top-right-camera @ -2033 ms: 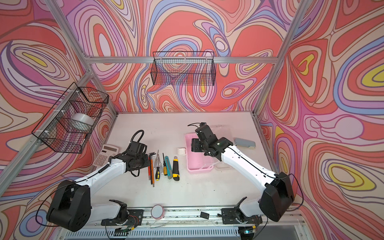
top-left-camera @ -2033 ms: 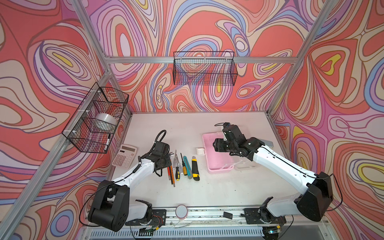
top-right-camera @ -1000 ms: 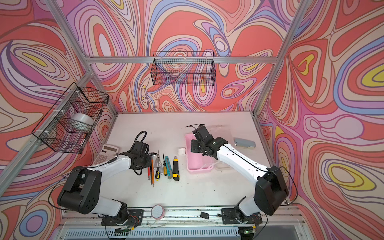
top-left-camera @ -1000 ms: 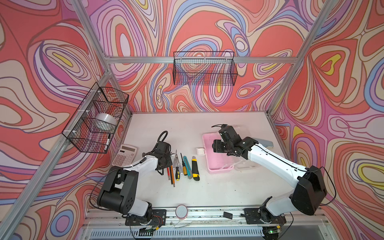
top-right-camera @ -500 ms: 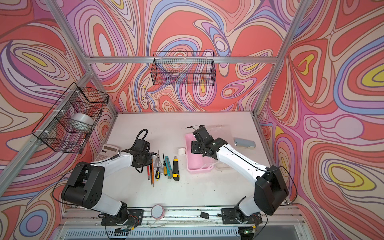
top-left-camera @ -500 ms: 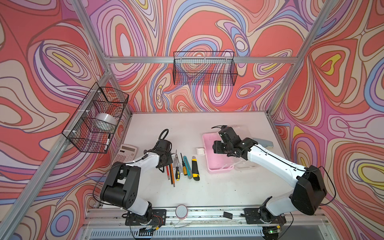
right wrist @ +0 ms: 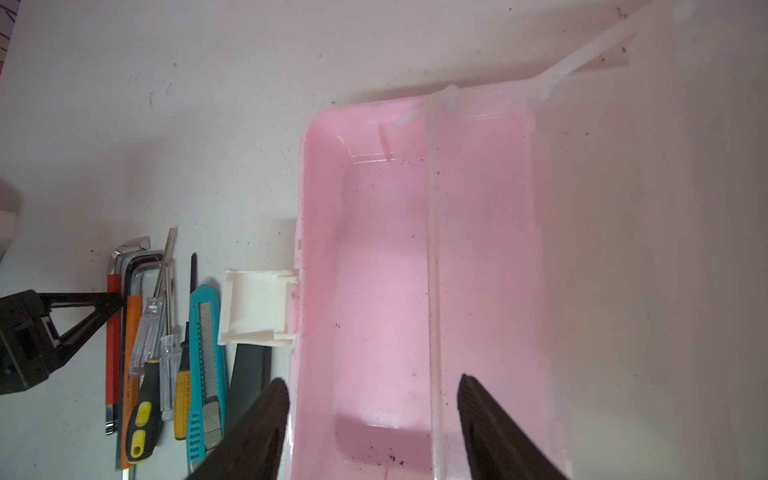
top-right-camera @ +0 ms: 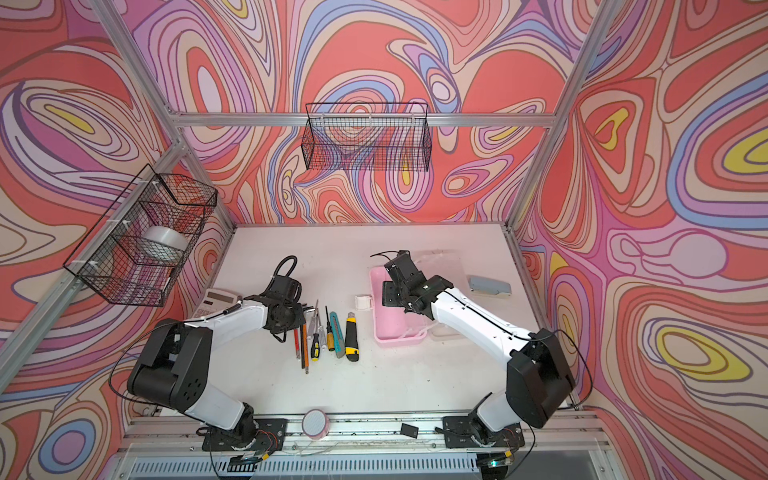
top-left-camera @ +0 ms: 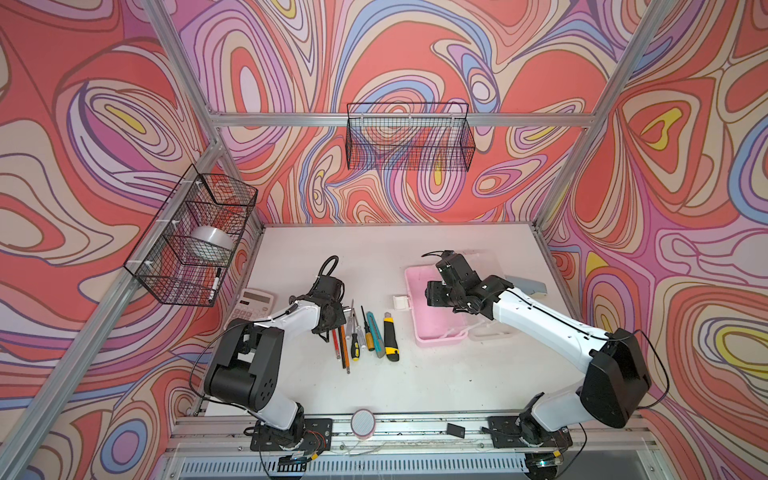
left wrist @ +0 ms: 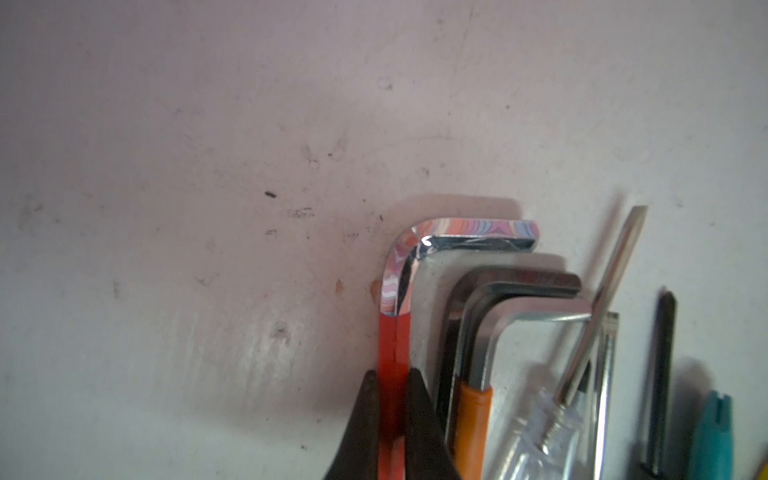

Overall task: Pack the tool kit
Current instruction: 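Lift the red hex key with the left gripper toward the pink box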

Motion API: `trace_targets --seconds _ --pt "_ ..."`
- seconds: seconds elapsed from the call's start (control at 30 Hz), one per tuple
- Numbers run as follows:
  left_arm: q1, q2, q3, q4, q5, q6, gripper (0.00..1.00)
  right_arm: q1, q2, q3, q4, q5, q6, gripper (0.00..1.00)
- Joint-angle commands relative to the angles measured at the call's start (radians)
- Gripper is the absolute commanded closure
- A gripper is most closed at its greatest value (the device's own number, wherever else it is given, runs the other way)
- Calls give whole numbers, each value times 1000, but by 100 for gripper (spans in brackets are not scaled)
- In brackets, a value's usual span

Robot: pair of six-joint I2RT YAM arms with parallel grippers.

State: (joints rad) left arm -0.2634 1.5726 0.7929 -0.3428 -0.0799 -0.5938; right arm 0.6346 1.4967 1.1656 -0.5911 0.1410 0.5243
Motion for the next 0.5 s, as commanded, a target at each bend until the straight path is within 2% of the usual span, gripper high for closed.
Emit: trace_targets --seconds 0.0,0.23,0.47 --pt "7 26 15 -75 -31 19 100 2 23 -9 12 6 -8 32" --pt "6 -19 43 -119 -67 46 100 3 48 5 19 -2 -7 32" --pt "6 -165 41 -139 12 35 100 3 38 20 23 1 -12 32"
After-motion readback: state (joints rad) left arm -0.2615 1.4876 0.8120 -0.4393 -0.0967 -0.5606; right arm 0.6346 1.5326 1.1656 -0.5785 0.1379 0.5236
